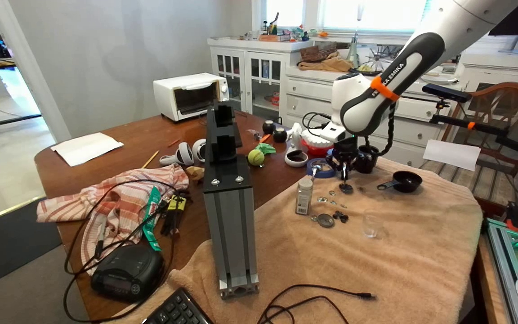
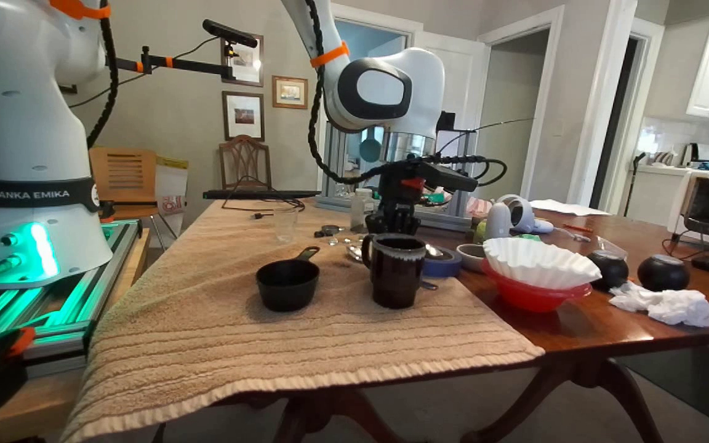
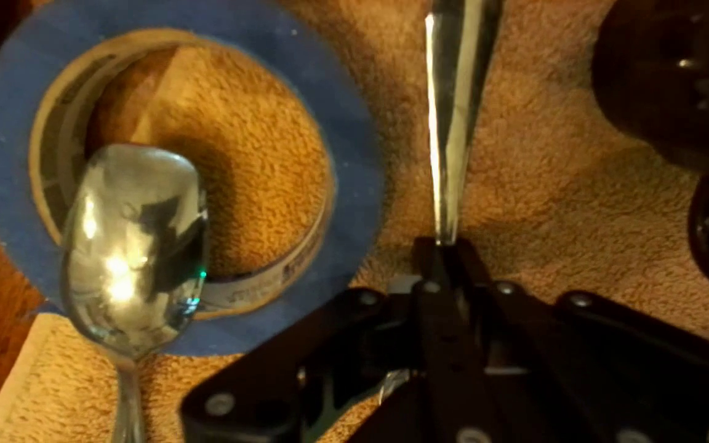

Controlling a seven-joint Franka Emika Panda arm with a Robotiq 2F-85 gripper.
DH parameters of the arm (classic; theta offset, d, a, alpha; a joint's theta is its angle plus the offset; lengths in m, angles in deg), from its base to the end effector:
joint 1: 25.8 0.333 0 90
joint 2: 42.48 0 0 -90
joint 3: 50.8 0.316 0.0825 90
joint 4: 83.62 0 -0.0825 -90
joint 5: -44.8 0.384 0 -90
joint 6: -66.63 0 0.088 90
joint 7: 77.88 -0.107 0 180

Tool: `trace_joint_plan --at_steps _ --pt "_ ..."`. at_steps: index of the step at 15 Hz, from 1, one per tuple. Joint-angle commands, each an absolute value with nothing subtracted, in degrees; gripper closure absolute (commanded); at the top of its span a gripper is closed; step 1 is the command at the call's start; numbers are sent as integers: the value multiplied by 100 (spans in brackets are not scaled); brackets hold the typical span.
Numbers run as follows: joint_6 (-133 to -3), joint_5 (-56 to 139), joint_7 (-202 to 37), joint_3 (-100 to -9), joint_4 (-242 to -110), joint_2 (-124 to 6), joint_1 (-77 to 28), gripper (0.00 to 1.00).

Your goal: Transfer a spoonful of contents from the table to the glass cup

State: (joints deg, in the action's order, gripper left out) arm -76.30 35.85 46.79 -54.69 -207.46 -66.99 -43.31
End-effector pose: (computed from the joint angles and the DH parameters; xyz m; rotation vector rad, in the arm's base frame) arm 0.5172 -0.2025 0.1883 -1.7442 -2.5353 0.2146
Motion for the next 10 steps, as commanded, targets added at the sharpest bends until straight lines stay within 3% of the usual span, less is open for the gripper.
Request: trace_joint_plan --at_steps 1,10 --pt "-7819 3984 5125 -5339 -20736 -6803 -4569 94" --pt "-7849 4054 4990 -5469 -21056 -6323 -4437 98"
